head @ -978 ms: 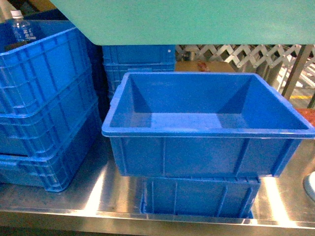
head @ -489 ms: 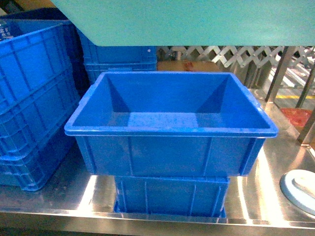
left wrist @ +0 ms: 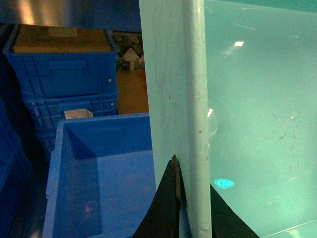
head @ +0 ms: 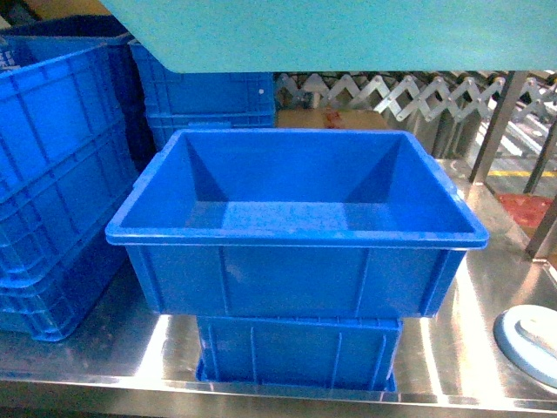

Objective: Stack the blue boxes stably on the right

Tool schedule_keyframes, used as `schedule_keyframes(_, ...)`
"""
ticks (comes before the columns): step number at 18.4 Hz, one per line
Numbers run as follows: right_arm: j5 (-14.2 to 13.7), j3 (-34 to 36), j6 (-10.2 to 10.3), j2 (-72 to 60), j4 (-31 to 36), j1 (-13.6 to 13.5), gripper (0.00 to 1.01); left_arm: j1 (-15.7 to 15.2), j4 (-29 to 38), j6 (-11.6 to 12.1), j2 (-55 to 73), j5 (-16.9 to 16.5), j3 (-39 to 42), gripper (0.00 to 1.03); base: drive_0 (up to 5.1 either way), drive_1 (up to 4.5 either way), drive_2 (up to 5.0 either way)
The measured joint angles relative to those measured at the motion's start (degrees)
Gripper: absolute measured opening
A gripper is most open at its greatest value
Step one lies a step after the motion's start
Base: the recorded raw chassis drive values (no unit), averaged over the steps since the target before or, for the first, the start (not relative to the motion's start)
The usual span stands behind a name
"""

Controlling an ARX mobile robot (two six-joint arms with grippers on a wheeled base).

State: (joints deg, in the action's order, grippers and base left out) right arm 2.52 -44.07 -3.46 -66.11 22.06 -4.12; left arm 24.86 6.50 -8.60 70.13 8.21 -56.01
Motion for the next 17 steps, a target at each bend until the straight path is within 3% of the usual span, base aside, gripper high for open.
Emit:
schedule_keyframes(12, 0.0, 0.0, 0.0, -0.2, -0.4, 0.0, 0.02, 0.0, -0.5, 0.0, 0.0, 0.0, 0.0, 0.02, -0.1, 4.03, -4.2)
schedule_keyframes(17, 0.1, 0.0, 0.0, -0.6, -0.4, 0.0, 0.02, 0.0, -0.5, 0.0, 0.2, 0.0, 0.0, 0.02, 0.0, 0.59, -0.6)
